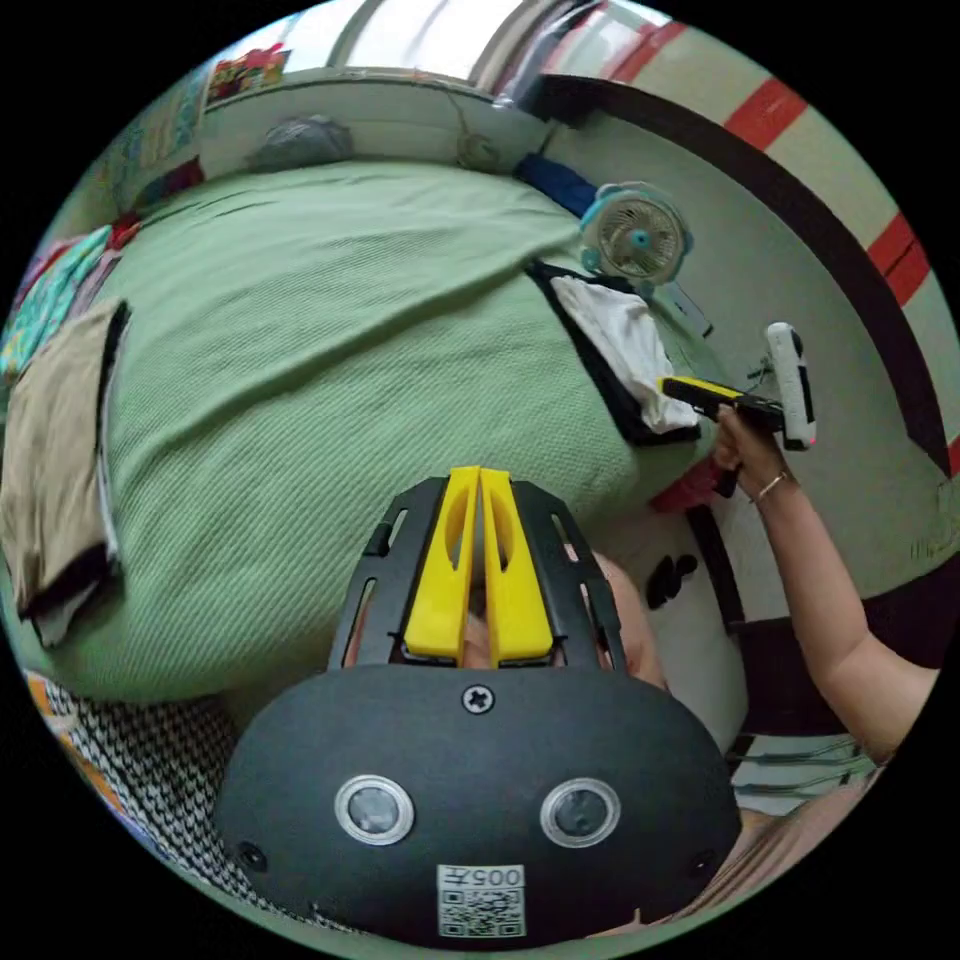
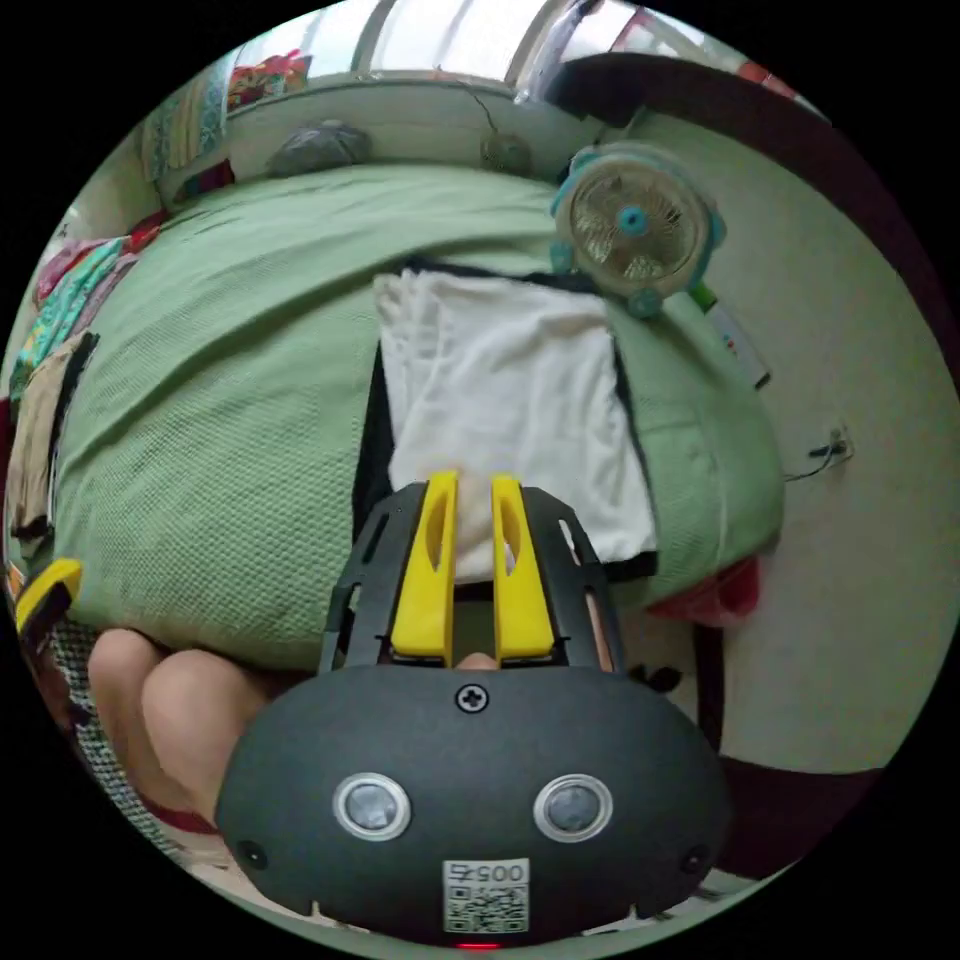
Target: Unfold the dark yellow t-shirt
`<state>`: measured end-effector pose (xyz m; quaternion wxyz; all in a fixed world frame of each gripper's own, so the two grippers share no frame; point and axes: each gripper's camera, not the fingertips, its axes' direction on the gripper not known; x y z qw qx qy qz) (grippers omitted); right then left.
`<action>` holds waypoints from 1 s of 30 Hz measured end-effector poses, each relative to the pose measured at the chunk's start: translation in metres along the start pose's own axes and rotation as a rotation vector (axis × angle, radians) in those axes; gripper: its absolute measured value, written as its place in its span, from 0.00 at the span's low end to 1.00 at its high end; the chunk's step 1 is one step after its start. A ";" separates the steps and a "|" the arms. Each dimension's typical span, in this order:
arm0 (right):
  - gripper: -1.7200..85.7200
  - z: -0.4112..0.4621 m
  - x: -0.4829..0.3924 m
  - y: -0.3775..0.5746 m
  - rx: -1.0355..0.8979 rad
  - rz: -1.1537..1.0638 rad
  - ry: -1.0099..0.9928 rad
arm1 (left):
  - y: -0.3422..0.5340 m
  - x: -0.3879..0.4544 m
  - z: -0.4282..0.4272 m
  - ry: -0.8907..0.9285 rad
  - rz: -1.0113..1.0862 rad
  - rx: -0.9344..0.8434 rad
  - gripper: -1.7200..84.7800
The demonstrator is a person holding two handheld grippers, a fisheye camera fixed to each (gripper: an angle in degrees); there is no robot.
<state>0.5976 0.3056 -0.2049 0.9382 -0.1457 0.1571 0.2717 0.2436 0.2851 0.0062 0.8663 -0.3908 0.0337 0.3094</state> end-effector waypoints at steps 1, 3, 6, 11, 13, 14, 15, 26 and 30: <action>0.03 0.007 -0.004 0.006 0.027 0.022 0.017 | 0.012 -0.017 -0.010 -0.022 -0.032 0.005 0.01; 0.02 0.007 -0.010 0.013 0.064 0.057 0.041 | 0.030 -0.041 -0.025 -0.043 -0.084 0.014 0.01; 0.01 -0.004 -0.024 0.016 0.035 0.094 0.097 | 0.060 -0.081 -0.045 -0.072 -0.177 0.036 0.01; 0.01 -0.057 -0.103 0.031 0.196 -0.028 0.033 | 0.091 -0.133 -0.068 -0.104 -0.297 0.037 0.01; 0.01 -0.073 -0.147 0.033 0.246 -0.119 -0.028 | 0.094 -0.155 -0.086 -0.082 -0.345 0.066 0.01; 0.01 -0.082 -0.179 0.033 0.257 -0.179 -0.082 | 0.093 -0.160 -0.092 -0.081 -0.358 0.082 0.01; 0.01 -0.087 -0.195 0.032 0.262 -0.204 -0.108 | 0.089 -0.170 -0.105 -0.096 -0.386 0.113 0.01; 0.02 -0.142 -0.421 0.008 0.345 -0.529 -0.504 | -0.026 -0.251 -0.167 -0.081 -0.506 0.277 0.02; 0.07 -0.122 -0.438 -0.002 0.285 -0.542 -0.570 | -0.026 -0.267 -0.153 -0.081 -0.534 0.237 0.06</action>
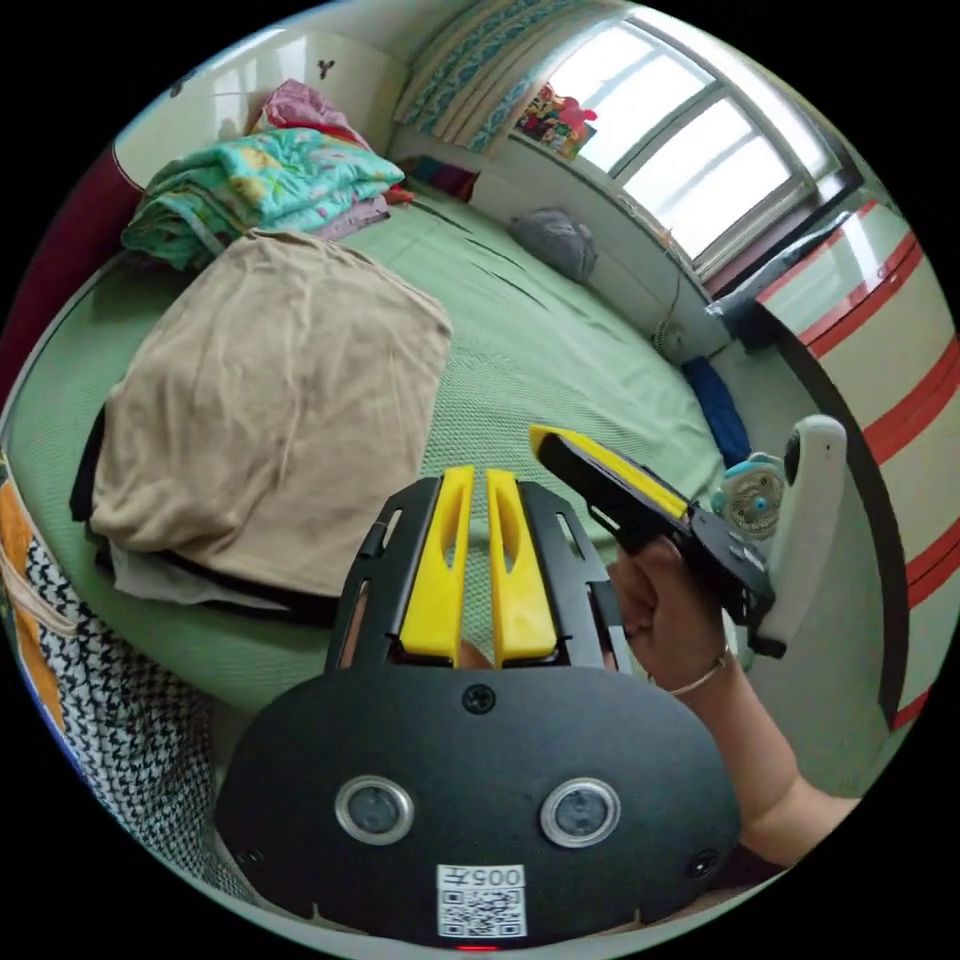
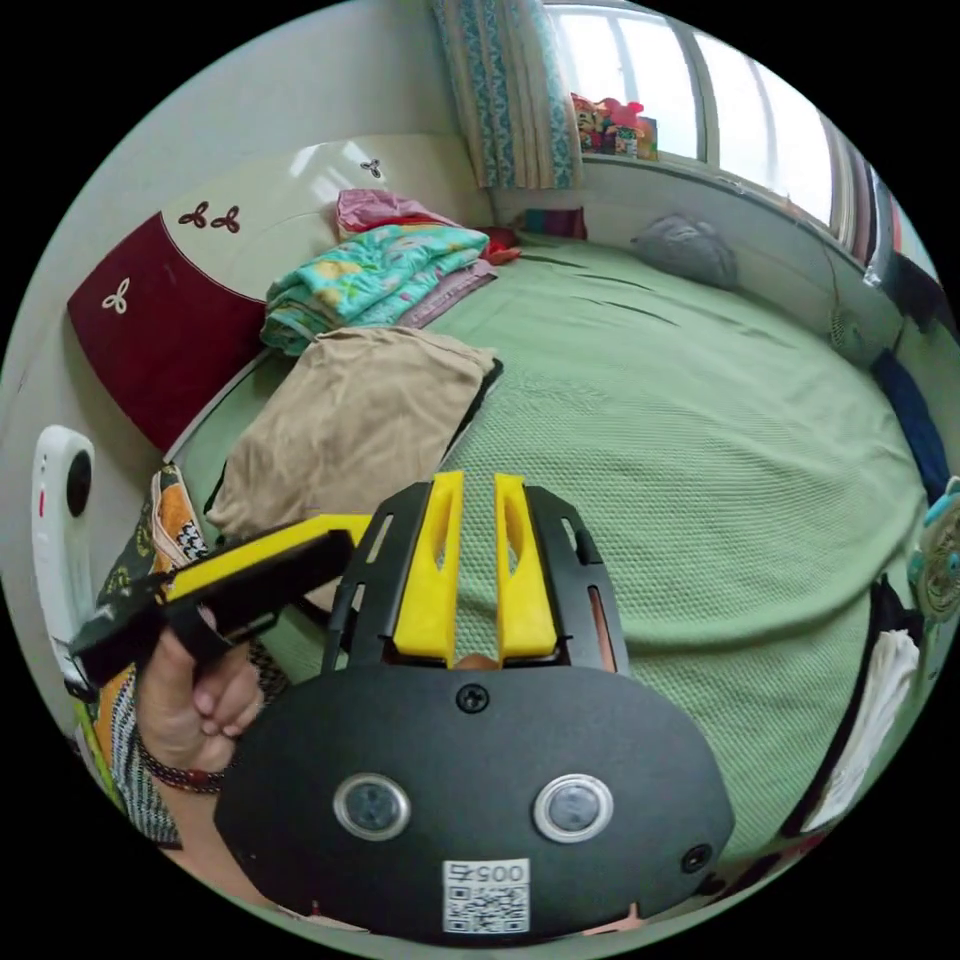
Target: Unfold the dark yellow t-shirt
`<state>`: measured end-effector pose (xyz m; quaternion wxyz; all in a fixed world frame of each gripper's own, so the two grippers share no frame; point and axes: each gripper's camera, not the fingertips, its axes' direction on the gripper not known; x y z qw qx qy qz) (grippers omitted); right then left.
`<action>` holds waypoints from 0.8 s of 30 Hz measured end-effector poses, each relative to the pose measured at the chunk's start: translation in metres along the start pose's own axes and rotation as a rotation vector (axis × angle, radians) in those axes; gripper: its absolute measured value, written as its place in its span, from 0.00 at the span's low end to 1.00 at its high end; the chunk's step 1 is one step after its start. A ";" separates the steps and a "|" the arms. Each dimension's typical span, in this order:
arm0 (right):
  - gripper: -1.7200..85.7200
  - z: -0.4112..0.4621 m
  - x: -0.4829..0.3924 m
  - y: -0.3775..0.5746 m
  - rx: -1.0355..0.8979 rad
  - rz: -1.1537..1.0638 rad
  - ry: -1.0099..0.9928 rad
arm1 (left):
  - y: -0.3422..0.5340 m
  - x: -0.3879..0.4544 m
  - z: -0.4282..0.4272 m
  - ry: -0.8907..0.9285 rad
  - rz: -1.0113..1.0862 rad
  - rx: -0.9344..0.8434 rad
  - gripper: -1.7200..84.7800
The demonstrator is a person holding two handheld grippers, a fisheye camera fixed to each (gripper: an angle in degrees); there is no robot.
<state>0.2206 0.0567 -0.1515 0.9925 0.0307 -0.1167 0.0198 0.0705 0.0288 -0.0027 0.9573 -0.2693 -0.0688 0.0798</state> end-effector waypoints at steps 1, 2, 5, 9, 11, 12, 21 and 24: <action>0.09 0.009 0.001 0.000 -0.018 -0.002 -0.016 | -0.001 -0.001 -0.006 -0.020 -0.020 0.008 0.06; 0.10 0.015 0.001 -0.001 -0.020 -0.010 -0.023 | 0.000 -0.001 -0.011 -0.031 -0.017 0.038 0.06; 0.12 0.027 -0.001 -0.009 -0.023 -0.019 -0.051 | -0.001 0.006 -0.032 -0.127 0.074 0.132 0.06; 0.13 0.047 -0.008 -0.026 -0.048 -0.024 -0.102 | -0.003 -0.013 -0.026 -0.257 0.060 0.058 0.07; 0.15 0.060 -0.008 -0.037 -0.052 -0.008 -0.139 | -0.009 -0.026 -0.027 -0.181 0.030 0.044 0.07; 0.15 0.063 -0.008 -0.039 -0.054 0.000 -0.143 | -0.013 -0.033 -0.029 -0.148 0.019 0.044 0.07; 0.09 0.099 0.015 -0.065 -0.154 0.119 -0.330 | -0.035 -0.038 -0.026 -0.116 0.043 0.030 0.07; 0.05 0.096 0.007 -0.071 -0.137 0.055 -0.230 | -0.039 -0.041 -0.025 -0.132 0.023 0.021 0.07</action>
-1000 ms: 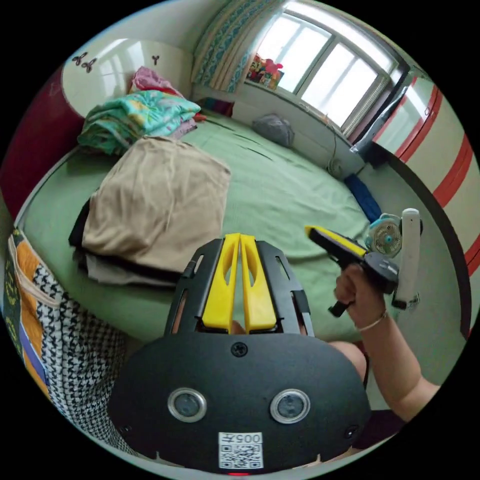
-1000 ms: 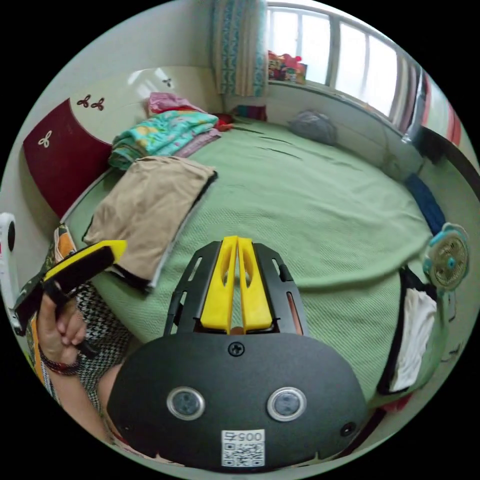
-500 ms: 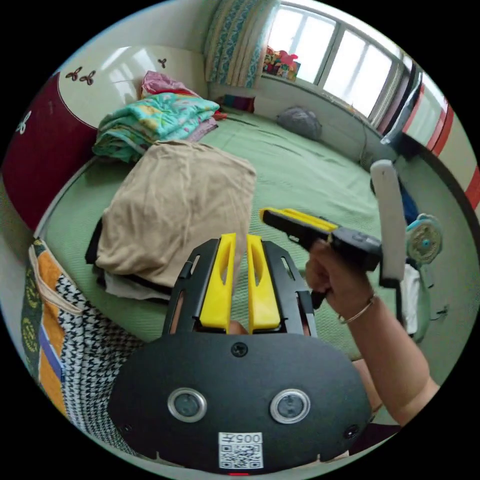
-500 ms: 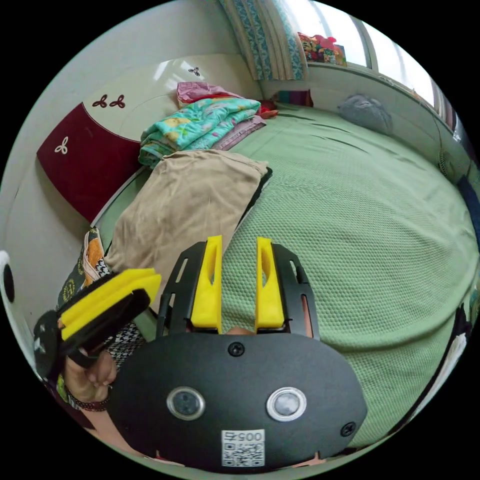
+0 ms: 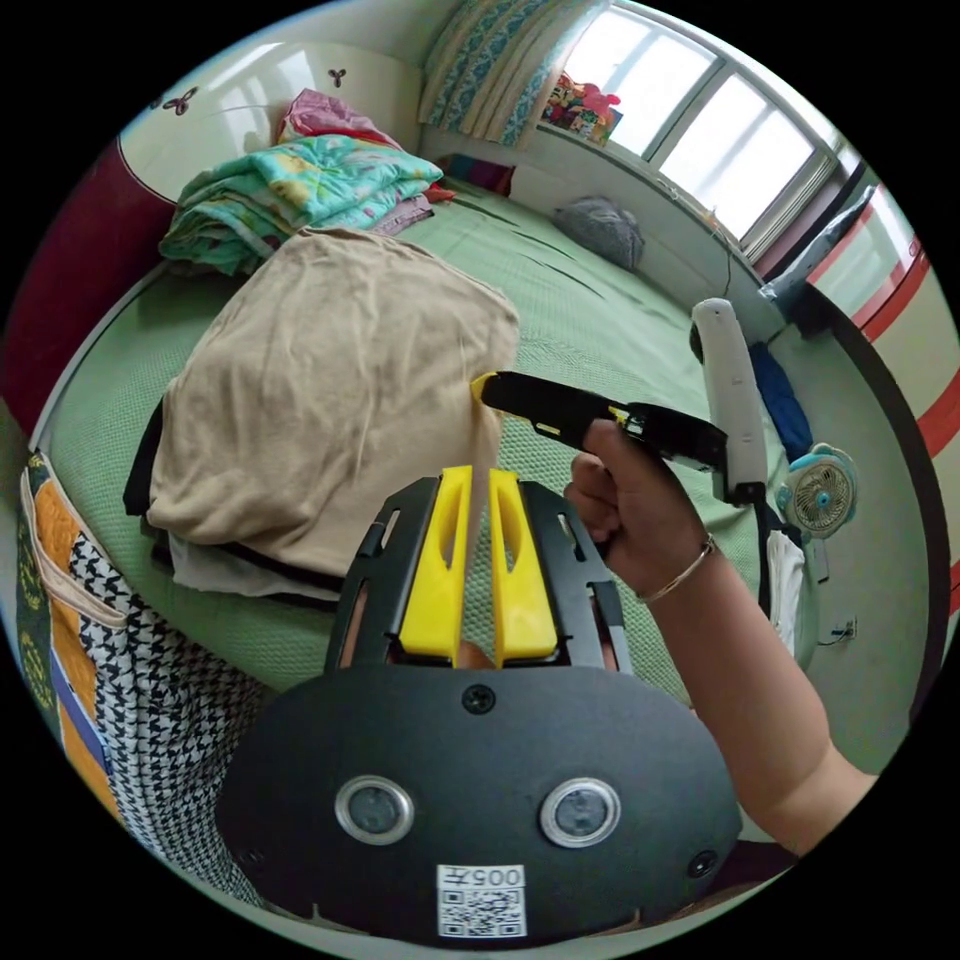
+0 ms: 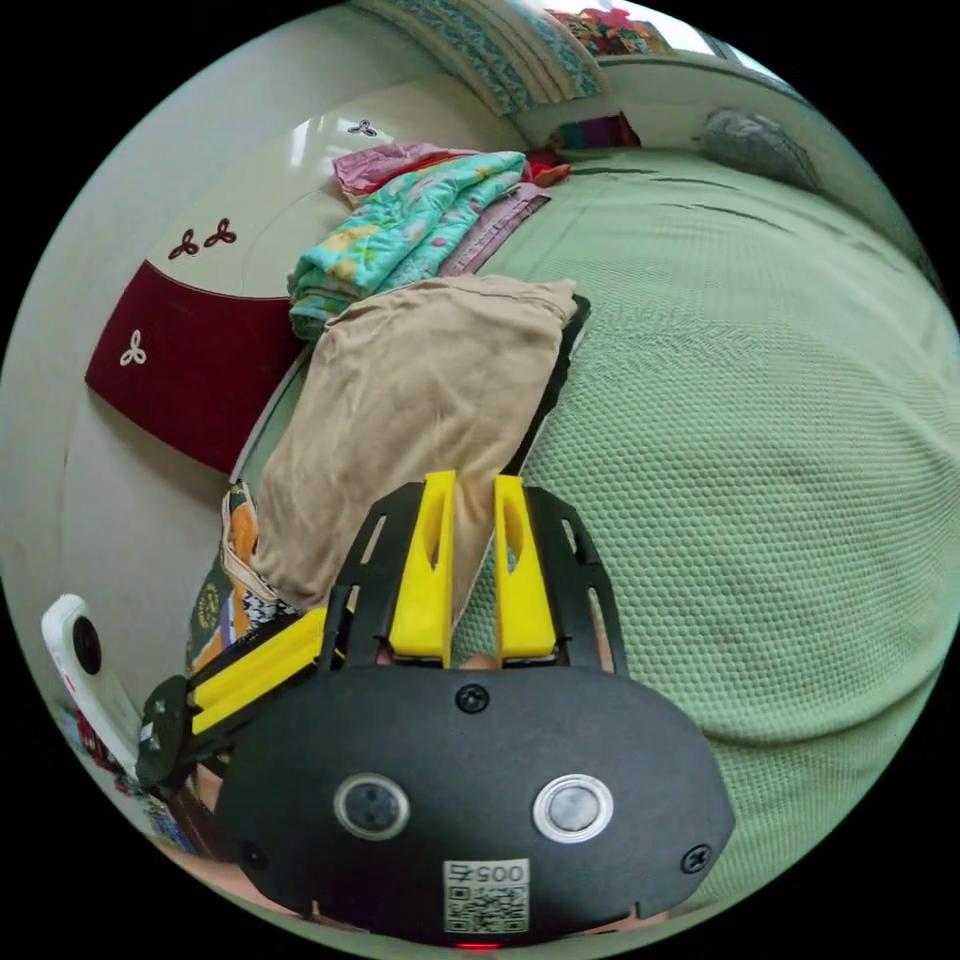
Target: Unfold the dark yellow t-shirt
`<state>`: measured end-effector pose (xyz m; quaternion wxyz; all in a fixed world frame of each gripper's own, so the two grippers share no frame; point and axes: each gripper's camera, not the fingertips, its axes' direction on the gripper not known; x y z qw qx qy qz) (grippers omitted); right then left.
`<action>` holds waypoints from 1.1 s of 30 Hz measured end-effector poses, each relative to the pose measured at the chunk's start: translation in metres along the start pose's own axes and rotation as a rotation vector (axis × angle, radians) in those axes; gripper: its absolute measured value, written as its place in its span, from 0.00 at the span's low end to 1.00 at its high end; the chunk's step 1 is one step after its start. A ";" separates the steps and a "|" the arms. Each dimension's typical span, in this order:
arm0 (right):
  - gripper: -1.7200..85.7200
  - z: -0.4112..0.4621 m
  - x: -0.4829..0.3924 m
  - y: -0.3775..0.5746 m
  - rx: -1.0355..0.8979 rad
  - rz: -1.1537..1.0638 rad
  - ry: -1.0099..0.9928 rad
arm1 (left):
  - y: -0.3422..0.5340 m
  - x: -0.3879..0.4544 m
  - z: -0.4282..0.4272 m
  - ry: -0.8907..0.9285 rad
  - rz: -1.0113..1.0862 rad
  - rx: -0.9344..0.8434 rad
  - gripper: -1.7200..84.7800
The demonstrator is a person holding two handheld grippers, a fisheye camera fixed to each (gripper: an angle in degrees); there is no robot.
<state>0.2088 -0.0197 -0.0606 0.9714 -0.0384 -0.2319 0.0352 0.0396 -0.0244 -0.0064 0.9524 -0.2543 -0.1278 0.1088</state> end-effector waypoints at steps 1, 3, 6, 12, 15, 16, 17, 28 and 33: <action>0.03 -0.002 -0.007 0.000 0.023 -0.031 0.052 | -0.001 -0.002 0.001 0.008 -0.013 0.001 0.07; 0.01 -0.005 -0.014 0.001 0.062 -0.076 0.104 | -0.004 -0.005 0.003 0.027 -0.032 -0.007 0.07; 0.01 -0.010 -0.010 0.000 0.097 -0.075 0.108 | -0.009 -0.006 0.005 0.048 -0.044 -0.012 0.07; 0.00 -0.038 0.015 -0.007 0.216 -0.031 0.235 | -0.018 0.007 0.009 0.082 -0.002 0.003 0.06; 0.00 -0.052 0.069 -0.009 0.185 0.079 0.214 | -0.023 0.015 0.021 0.100 0.017 -0.037 0.06; 0.00 -0.059 0.091 -0.007 0.180 0.112 0.255 | -0.025 0.020 0.027 0.114 0.027 -0.054 0.06; 0.00 -0.066 0.111 -0.003 0.183 0.130 0.322 | -0.026 0.023 0.029 0.119 0.034 -0.062 0.06; 0.02 -0.127 0.275 0.032 0.034 0.480 0.489 | -0.033 0.123 0.094 0.109 0.242 -0.207 0.07; 0.08 -0.111 0.286 0.042 -0.016 0.477 0.440 | -0.027 0.159 0.124 0.065 0.338 -0.271 0.09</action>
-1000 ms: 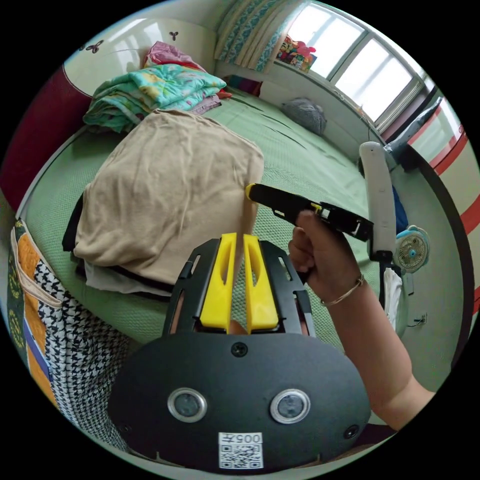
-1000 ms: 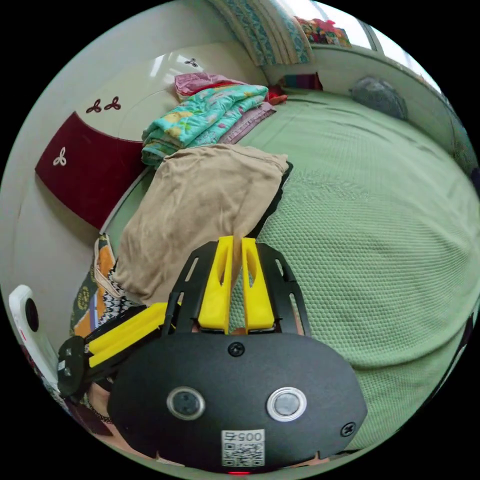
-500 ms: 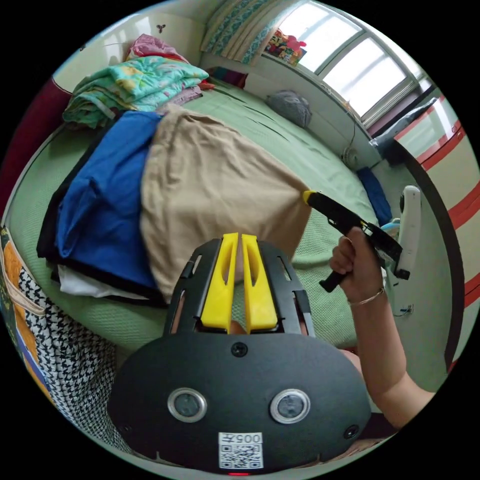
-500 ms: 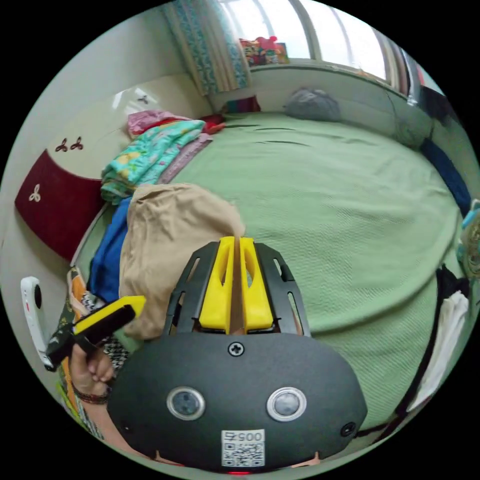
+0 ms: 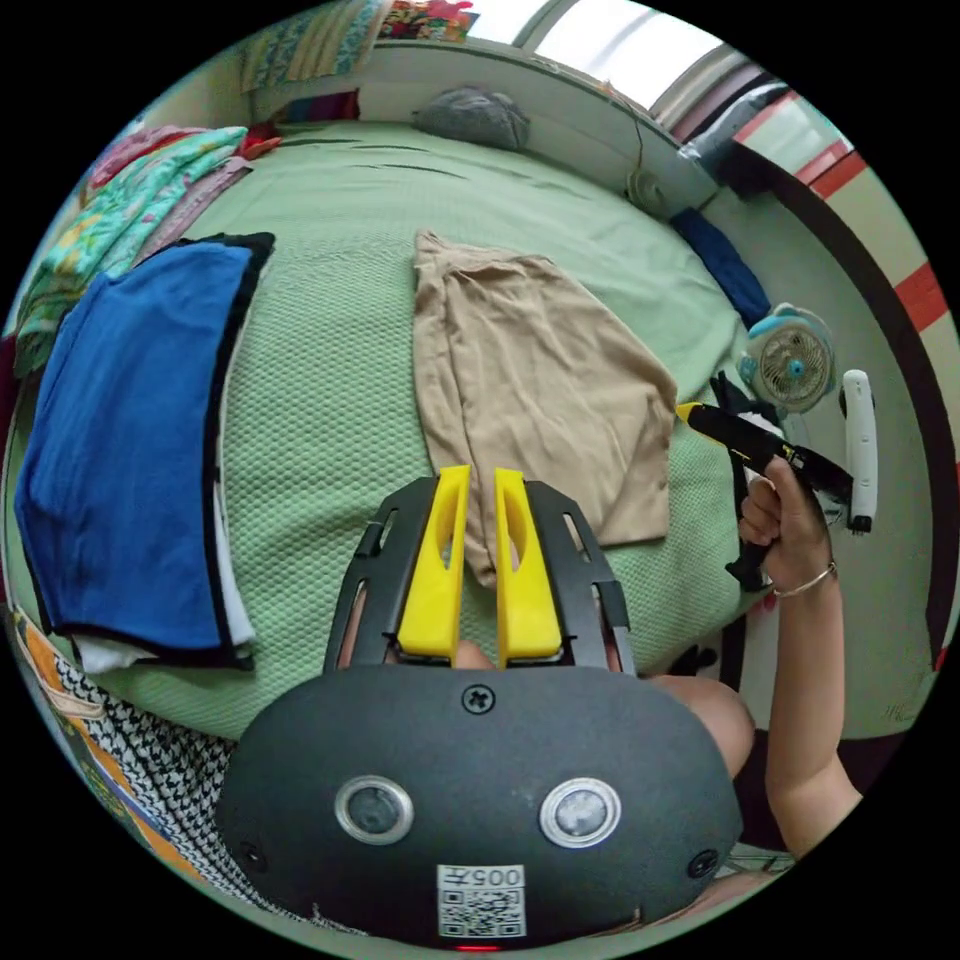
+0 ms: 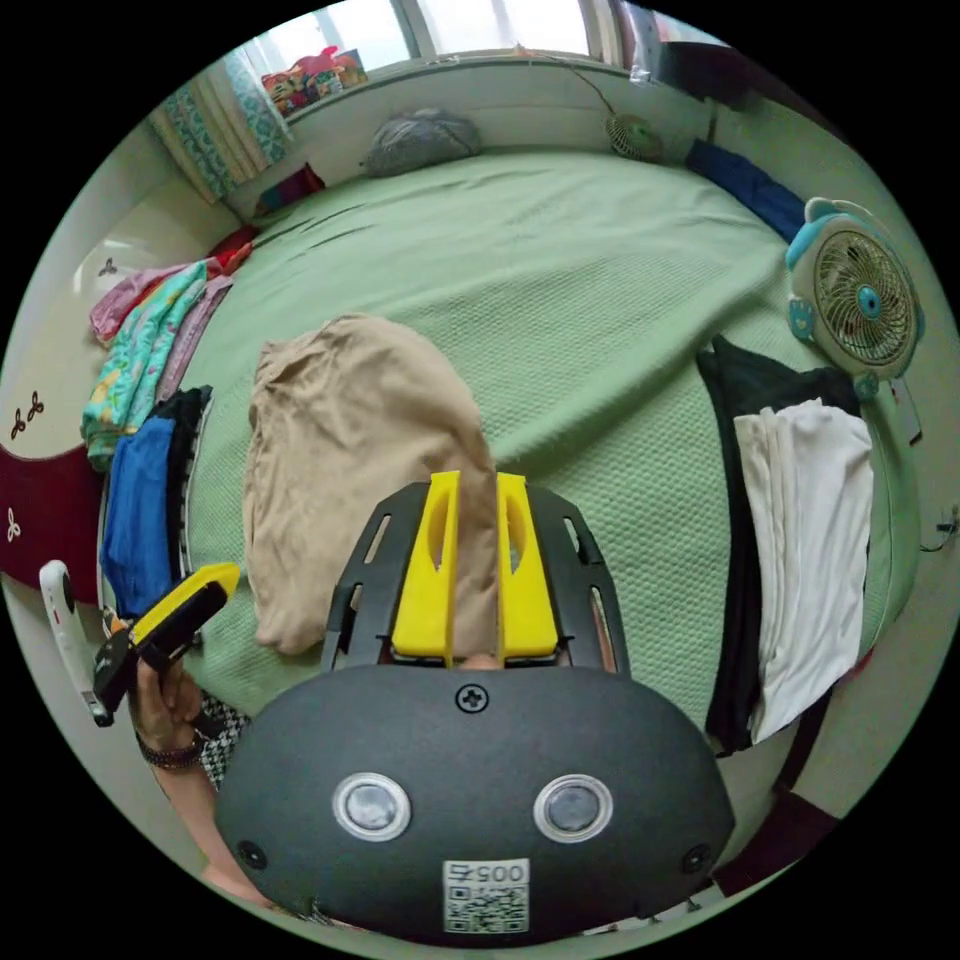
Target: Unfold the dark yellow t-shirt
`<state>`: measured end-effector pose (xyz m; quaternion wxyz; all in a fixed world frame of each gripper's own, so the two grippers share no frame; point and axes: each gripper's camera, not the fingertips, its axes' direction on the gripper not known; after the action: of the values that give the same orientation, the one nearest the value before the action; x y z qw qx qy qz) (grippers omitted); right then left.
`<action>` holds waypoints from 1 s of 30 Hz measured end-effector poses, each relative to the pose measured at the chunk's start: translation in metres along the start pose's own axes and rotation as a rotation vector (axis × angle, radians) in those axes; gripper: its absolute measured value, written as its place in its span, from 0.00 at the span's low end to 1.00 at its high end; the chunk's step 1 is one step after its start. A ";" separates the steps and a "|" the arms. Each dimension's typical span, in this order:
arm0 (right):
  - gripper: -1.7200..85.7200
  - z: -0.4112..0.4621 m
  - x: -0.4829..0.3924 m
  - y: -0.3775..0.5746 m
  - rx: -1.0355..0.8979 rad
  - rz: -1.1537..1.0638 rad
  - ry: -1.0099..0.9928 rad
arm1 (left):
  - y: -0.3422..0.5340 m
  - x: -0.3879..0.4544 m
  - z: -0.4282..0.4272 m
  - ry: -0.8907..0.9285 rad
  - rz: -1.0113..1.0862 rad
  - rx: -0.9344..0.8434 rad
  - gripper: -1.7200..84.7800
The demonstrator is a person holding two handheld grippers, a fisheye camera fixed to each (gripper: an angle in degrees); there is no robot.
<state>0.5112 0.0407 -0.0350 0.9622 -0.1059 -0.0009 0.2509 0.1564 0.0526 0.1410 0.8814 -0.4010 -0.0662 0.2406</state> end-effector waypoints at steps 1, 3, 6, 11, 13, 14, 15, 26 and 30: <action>0.09 0.009 0.000 0.002 -0.052 -0.017 -0.007 | -0.002 0.007 0.005 -0.010 0.017 -0.014 0.09; 0.11 0.020 0.001 0.008 -0.092 -0.051 -0.039 | -0.004 0.014 0.005 -0.031 0.024 0.008 0.09; 0.11 0.032 -0.007 0.016 -0.106 -0.142 -0.004 | -0.008 0.022 0.000 -0.013 0.022 0.074 0.09; 0.02 0.027 -0.021 0.024 -0.140 -0.287 -0.020 | -0.017 0.032 0.014 0.027 0.013 0.051 0.08; 0.02 0.025 -0.021 0.033 -0.202 -0.367 -0.067 | -0.019 0.039 0.020 0.005 0.023 0.033 0.08; 0.01 0.022 -0.019 0.039 -0.235 -0.405 -0.101 | -0.020 0.041 0.021 0.001 0.029 0.031 0.08; 0.01 0.021 -0.017 0.041 -0.251 -0.418 -0.114 | -0.021 0.044 0.023 -0.012 0.036 0.035 0.08; 0.12 -0.033 0.036 -0.032 0.055 -0.191 -0.131 | -0.031 0.048 0.036 -0.041 0.050 0.032 0.08; 0.15 0.001 0.040 -0.079 0.009 -0.067 -0.116 | -0.038 0.045 0.043 -0.025 0.048 0.013 0.08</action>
<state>0.5842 -0.0069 -0.0199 0.9689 -0.0867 -0.0588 0.2244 0.1969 0.0815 0.1947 0.8770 -0.3938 -0.0661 0.2673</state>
